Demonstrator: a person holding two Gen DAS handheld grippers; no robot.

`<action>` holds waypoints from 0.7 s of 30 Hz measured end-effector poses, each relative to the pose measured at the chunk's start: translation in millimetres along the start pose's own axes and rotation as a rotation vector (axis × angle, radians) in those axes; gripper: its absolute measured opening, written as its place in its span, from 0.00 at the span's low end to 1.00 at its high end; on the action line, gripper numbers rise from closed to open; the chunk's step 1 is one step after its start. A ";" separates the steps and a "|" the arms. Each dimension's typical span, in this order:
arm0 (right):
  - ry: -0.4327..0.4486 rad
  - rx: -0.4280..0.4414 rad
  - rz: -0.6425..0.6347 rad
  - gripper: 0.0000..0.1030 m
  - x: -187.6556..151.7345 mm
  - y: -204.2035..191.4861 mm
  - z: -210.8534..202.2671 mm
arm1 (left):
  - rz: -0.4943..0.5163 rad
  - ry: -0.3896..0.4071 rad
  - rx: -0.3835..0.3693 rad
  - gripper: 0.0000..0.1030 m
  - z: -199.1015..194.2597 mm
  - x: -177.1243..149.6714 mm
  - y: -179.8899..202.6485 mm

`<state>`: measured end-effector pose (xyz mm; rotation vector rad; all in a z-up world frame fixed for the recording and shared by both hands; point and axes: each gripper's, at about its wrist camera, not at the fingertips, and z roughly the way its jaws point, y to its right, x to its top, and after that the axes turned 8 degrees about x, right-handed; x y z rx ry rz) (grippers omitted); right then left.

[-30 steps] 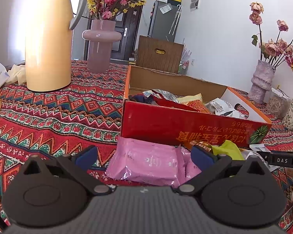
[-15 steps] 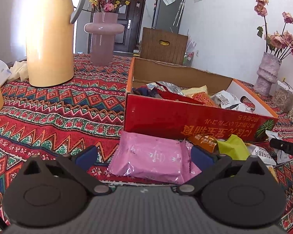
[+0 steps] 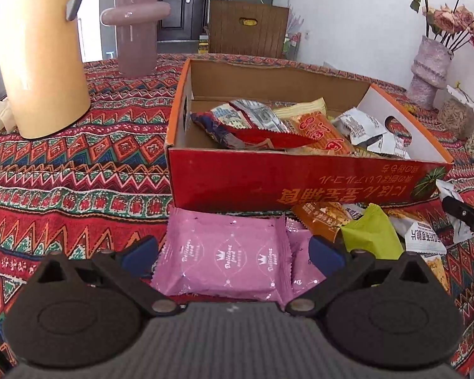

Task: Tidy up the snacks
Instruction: 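Grasp a pink wrapped packet with the left tool while the right tool holds its packet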

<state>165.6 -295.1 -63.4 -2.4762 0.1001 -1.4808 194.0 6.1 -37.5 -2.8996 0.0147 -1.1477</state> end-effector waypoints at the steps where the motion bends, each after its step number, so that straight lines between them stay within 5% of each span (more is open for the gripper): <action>1: 0.002 0.002 0.003 0.43 -0.1 0.6 -0.5 | 0.005 -0.016 0.007 1.00 4.0 0.8 0.6; 21: 0.015 0.021 0.019 0.43 -0.6 3.5 -3.2 | 0.016 -0.093 0.067 1.00 19.8 6.2 -4.7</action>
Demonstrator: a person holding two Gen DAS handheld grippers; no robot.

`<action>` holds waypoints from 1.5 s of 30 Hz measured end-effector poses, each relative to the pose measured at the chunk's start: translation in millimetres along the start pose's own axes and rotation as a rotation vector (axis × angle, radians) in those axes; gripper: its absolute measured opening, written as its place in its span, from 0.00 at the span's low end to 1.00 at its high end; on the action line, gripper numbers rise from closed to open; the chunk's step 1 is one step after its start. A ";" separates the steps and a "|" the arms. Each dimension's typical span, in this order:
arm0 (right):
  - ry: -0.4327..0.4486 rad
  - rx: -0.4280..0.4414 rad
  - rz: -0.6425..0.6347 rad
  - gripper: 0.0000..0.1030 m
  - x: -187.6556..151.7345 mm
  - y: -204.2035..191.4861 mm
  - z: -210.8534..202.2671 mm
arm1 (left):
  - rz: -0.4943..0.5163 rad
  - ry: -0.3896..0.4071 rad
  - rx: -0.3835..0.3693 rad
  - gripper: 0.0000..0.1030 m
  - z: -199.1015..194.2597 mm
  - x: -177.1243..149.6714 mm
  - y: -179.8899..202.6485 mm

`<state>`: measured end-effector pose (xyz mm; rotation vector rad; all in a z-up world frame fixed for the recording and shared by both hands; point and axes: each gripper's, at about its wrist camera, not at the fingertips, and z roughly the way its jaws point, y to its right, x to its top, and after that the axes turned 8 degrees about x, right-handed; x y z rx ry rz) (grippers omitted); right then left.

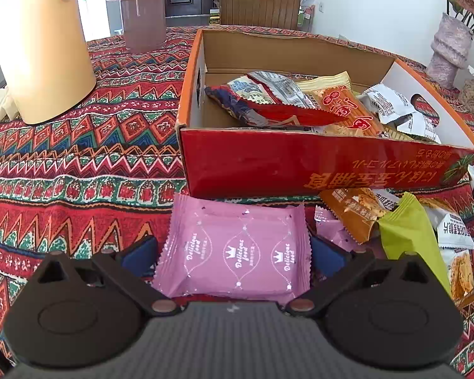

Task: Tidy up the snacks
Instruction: 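Grasp a pink wrapped packet with the left tool while the right tool holds its packet, then carry both held packets up and over the open box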

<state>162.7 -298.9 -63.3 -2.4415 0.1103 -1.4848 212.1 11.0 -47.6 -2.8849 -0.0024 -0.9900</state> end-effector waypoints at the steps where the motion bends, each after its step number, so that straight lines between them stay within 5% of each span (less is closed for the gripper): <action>1: 0.000 0.000 0.000 0.43 0.0 -0.1 0.0 | 0.004 -0.003 0.005 1.00 0.5 0.3 0.2; 21: 0.001 0.000 0.001 0.43 0.2 0.3 -0.1 | 0.028 0.001 0.068 1.00 2.3 0.1 3.7; 31: 0.002 0.000 0.003 0.44 0.6 0.3 -0.3 | -0.017 0.006 0.039 1.00 2.5 -4.3 -1.5; 33: 0.002 0.000 0.003 0.44 0.5 0.6 -0.3 | -0.021 0.017 0.034 0.96 -0.2 -6.4 -1.2; 38: 0.002 0.000 0.003 0.44 0.6 0.5 -0.3 | -0.022 0.056 0.008 0.68 -12.0 -11.0 -2.1; 45: 0.003 0.000 0.003 0.44 0.5 0.7 -0.3 | -0.011 0.108 0.009 0.65 -23.4 -21.9 1.7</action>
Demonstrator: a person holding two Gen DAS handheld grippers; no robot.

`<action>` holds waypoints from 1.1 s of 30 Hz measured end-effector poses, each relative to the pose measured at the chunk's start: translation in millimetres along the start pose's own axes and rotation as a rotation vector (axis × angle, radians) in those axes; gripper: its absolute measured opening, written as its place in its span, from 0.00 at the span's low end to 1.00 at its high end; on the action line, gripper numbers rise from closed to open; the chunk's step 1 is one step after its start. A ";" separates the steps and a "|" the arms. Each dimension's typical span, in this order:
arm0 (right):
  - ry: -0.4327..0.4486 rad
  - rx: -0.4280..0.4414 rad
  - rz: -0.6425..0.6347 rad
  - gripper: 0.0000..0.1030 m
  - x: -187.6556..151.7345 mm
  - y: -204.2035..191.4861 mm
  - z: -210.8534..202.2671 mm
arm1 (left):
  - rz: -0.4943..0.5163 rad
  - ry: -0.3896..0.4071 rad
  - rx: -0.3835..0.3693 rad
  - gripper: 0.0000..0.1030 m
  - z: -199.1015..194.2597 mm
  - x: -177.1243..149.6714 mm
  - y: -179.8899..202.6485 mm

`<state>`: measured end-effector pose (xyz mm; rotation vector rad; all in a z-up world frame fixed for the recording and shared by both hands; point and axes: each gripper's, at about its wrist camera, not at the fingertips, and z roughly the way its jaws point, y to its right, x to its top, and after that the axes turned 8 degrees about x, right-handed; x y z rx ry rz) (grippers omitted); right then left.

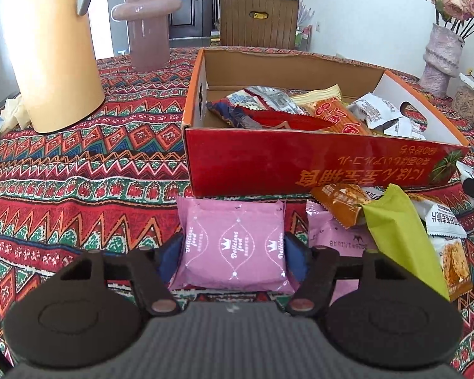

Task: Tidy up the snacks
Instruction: 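Carry both held packets up and over the open box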

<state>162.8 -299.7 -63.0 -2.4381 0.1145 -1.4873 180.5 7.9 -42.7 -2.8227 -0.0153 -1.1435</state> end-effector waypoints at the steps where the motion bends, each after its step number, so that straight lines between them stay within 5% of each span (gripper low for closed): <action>1: 0.001 0.000 0.000 0.44 0.0 0.0 -0.1 | -0.001 0.009 0.001 0.65 -2.2 -1.0 0.1; 18: 0.072 -0.003 -0.035 0.43 -0.4 -7.9 -20.6 | -0.026 0.145 -0.044 0.65 -46.4 5.9 -3.3; 33: 0.141 0.069 -0.101 0.43 32.6 -41.8 -25.1 | -0.047 0.264 -0.076 0.65 -62.8 48.3 14.6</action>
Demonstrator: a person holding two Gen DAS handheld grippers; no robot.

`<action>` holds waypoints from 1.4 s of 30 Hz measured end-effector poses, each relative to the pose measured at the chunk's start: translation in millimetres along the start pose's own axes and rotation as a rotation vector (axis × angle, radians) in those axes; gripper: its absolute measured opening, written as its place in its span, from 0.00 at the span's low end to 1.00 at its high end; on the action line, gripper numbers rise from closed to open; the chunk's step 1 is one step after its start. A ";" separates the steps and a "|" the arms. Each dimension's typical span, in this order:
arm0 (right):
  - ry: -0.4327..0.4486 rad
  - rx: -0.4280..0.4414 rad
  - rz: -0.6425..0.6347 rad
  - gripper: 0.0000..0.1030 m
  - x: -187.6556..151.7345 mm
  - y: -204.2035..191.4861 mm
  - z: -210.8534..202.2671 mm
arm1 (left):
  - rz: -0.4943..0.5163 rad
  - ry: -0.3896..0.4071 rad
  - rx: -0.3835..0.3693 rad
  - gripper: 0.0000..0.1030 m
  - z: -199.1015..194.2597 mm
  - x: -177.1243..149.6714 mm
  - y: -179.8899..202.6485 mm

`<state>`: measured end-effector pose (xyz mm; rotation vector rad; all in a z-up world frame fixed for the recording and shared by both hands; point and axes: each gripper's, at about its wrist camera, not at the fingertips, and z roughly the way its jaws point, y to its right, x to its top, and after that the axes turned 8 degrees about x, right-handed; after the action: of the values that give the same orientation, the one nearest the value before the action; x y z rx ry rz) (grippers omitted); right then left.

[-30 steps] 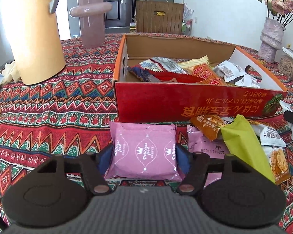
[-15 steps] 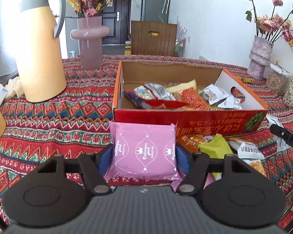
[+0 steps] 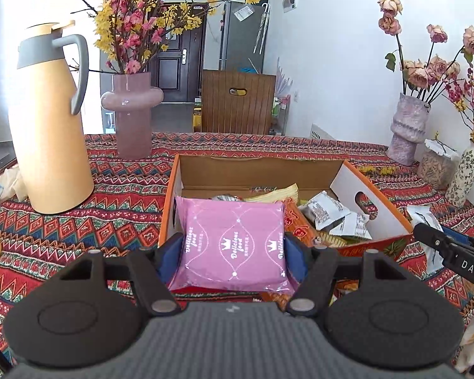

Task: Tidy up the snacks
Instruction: 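Carry both held packets up and over the open box, then open both tools to drop the packets into the box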

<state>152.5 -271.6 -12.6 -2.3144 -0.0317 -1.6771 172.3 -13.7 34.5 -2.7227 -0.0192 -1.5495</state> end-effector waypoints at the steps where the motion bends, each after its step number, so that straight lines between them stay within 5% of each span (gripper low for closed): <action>1: 0.006 0.003 -0.003 0.43 3.6 -1.6 2.2 | -0.001 0.005 0.000 0.65 1.4 3.0 1.6; 17: 0.000 0.025 -0.052 0.43 44.0 -21.3 72.8 | -0.040 0.049 0.059 0.65 46.0 35.5 15.9; 33: -0.016 0.000 -0.051 0.43 18.5 -19.5 106.4 | -0.071 0.077 0.051 0.66 87.5 13.1 13.4; 37: -0.011 0.005 -0.050 0.46 17.0 -20.1 104.2 | -0.070 0.090 0.050 0.74 86.1 10.6 11.9; 38: -0.007 0.007 -0.045 0.49 17.5 -19.7 103.0 | -0.073 0.097 0.055 0.79 84.7 10.2 11.2; 42: 0.026 0.001 -0.019 0.94 18.6 -15.6 97.5 | -0.092 0.131 0.062 0.91 78.7 9.8 8.3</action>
<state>246.3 -236.1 -19.7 -2.2987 -0.0495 -1.7155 245.1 -20.9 2.7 -2.6025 -0.1912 -1.7165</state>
